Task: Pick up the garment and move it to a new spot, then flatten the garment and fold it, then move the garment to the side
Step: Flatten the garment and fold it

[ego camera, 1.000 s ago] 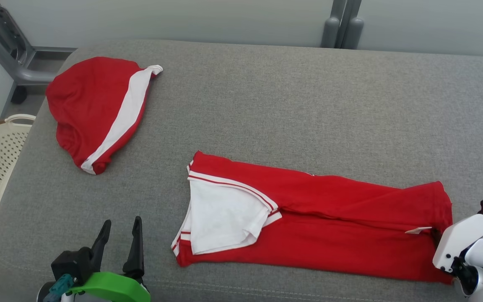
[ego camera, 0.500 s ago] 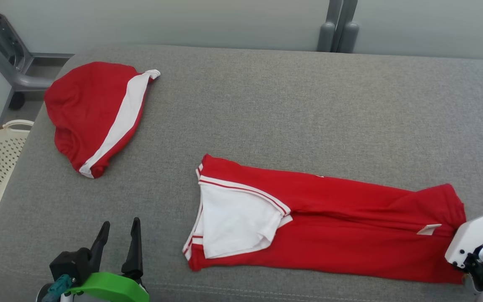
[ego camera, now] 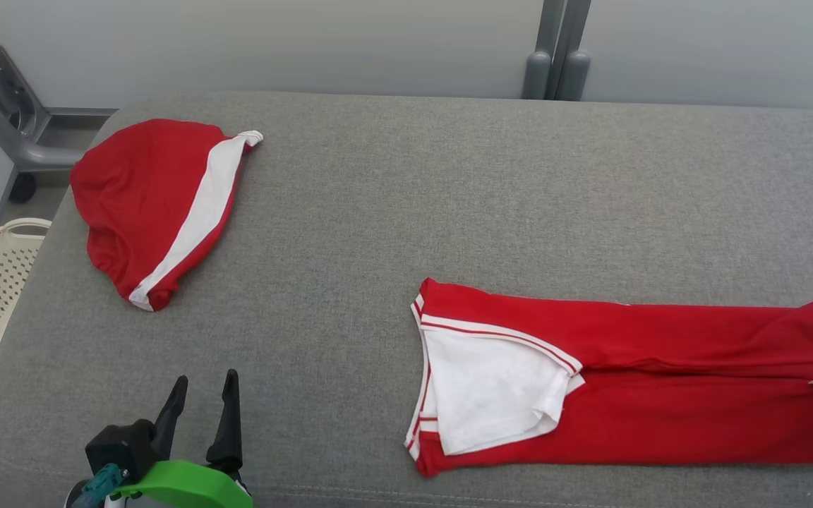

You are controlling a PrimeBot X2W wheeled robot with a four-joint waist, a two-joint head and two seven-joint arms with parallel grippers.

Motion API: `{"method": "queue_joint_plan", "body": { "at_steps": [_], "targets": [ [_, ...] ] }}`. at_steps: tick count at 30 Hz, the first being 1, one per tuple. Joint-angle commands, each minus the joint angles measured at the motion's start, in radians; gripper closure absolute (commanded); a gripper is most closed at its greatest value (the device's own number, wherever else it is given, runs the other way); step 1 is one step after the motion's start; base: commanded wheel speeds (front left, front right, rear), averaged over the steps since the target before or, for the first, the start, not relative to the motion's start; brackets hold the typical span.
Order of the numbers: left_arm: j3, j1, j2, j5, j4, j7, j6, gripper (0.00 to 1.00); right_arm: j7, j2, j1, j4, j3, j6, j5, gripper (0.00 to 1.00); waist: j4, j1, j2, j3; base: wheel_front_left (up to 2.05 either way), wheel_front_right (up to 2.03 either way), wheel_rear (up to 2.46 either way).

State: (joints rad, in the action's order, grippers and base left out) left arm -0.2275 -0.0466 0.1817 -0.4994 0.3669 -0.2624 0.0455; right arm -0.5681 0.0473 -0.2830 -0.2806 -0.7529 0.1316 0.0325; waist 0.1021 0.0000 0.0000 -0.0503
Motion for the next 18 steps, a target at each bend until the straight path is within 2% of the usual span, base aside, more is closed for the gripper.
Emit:
{"method": "queue_joint_plan", "body": {
  "at_steps": [1, 6, 9, 14, 17, 18],
  "targets": [
    [0.0, 0.001, -0.002, 0.003, 0.001, -0.003, 0.004, 0.0, -0.005, 0.006, -0.005, 0.02, -0.005, -0.002, 0.022, 1.0, -0.002, 0.0, 0.0, 0.004, 0.0, 0.0, 0.0],
    [-0.002, 0.008, -0.003, 0.007, 0.004, -0.003, 0.003, 0.0, -0.036, 0.006, -0.004, 0.091, -0.015, -0.002, 0.055, 1.0, -0.007, 0.0, 0.0, 0.018, 0.0, 0.0, 0.0],
    [0.0, 0.014, 0.0, 0.005, 0.007, -0.003, 0.005, 0.0, -0.062, 0.005, 0.009, 0.106, 0.026, -0.002, 0.043, 1.0, -0.01, 0.0, 0.0, 0.027, 0.0, 0.0, 0.0],
    [-0.002, 0.017, -0.004, 0.003, 0.013, -0.003, 0.007, 0.0, -0.113, 0.005, 0.05, 0.111, 0.15, -0.002, -0.043, 1.0, -0.012, 0.0, 0.0, 0.041, 0.0, 0.0, 0.0],
    [0.0, 0.017, -0.006, 0.004, 0.014, -0.003, 0.009, 0.0, -0.14, 0.004, 0.078, 0.107, 0.253, -0.002, -0.107, 1.0, -0.012, 0.0, 0.0, 0.051, 0.0, 0.0, 0.0],
    [0.002, 0.019, -0.006, 0.004, 0.013, -0.003, 0.011, 0.0, -0.149, 0.005, 0.095, 0.105, 0.319, -0.002, -0.149, 1.0, -0.012, 0.0, 0.0, 0.057, 0.0, 0.0, 0.0]
  ]
}}
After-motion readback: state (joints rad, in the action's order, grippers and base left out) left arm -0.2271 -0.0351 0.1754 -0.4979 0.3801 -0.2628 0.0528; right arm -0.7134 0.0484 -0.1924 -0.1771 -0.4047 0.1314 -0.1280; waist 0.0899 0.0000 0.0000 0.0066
